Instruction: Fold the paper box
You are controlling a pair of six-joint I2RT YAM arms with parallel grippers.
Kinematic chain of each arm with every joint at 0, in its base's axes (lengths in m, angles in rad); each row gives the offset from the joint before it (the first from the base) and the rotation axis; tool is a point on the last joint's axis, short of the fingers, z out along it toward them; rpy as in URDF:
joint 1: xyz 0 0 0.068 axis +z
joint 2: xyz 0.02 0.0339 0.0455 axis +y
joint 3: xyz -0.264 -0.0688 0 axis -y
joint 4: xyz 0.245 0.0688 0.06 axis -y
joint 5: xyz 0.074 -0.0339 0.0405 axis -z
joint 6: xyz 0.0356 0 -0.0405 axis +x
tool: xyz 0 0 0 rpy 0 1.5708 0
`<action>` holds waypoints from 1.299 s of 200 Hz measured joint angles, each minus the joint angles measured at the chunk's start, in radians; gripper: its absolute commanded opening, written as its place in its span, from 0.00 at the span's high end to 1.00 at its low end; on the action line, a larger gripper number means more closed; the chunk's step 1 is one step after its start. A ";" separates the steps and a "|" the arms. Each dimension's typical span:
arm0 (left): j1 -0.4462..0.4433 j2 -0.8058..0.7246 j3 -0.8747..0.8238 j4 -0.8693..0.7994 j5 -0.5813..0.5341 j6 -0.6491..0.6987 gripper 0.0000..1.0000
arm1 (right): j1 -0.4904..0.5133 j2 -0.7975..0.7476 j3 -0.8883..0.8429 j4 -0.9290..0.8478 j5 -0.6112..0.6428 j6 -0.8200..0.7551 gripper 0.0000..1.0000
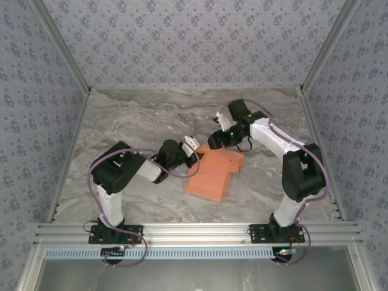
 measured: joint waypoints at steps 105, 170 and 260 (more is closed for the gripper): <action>0.000 -0.006 -0.114 0.045 -0.082 0.011 0.63 | 0.102 0.064 0.044 0.011 0.069 0.004 0.59; 0.002 -0.061 -0.209 0.123 -0.159 -0.044 0.63 | 0.105 0.049 0.010 0.108 0.095 0.116 0.61; 0.002 -0.048 -0.201 0.200 -0.197 -0.026 0.74 | 0.148 -0.021 -0.090 0.224 0.143 0.265 0.61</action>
